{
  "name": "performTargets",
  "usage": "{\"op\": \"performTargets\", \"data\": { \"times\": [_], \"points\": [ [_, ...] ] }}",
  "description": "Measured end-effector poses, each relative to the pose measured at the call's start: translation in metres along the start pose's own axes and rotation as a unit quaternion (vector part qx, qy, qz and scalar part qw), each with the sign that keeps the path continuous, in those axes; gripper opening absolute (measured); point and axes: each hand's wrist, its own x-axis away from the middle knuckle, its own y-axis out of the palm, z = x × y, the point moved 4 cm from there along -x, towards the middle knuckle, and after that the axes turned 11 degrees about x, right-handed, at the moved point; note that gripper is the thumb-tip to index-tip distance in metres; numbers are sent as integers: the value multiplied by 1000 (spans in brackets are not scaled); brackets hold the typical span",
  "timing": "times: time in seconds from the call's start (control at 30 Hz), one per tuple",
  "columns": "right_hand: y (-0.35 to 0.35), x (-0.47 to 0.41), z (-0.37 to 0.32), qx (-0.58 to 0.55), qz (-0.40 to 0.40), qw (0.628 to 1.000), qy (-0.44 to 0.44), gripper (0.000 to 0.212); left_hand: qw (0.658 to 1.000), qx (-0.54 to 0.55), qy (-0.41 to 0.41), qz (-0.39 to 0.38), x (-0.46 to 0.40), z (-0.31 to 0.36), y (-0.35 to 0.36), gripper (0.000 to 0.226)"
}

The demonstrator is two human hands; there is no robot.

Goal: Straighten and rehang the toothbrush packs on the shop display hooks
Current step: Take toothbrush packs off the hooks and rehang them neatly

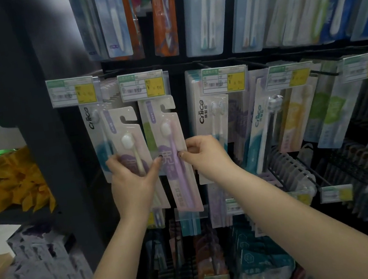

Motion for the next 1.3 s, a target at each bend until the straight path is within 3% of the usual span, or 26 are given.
{"op": "performTargets", "data": {
  "times": [0.5, 1.13, 1.3],
  "points": [
    [-19, 17, 16, -59, 35, 997, 26, 11, 997, 22, 20, -71, 38, 20, 42, 69],
    [-46, 40, 35, -131, 61, 986, 77, 16, 993, 38, 6, -112, 60, 37, 68, 75],
    [-47, 46, 39, -137, 68, 986, 71, 16, 992, 47, -4, -119, 65, 41, 72, 67]
  ]
}}
